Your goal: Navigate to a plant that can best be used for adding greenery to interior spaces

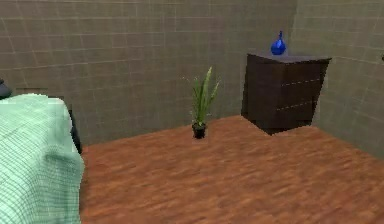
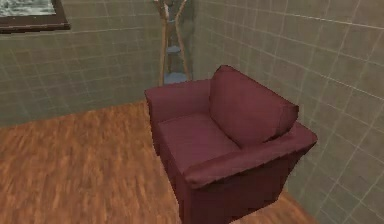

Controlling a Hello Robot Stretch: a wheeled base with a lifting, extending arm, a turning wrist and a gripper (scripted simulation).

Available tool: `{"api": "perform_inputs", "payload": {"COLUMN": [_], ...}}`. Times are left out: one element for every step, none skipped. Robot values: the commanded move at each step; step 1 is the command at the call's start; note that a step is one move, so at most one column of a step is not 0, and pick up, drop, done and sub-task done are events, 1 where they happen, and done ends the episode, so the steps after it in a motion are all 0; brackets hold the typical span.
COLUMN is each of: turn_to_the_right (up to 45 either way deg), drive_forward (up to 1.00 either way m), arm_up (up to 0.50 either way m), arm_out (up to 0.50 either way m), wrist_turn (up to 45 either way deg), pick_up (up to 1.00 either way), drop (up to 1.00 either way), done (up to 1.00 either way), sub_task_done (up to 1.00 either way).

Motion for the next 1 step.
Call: {"api": "perform_inputs", "payload": {"turn_to_the_right": [0.0], "drive_forward": [1.0], "arm_up": [0.0], "arm_out": [0.0], "wrist_turn": [0.0], "pick_up": [0.0], "drop": [0.0], "done": [0.0], "sub_task_done": [0.0]}}
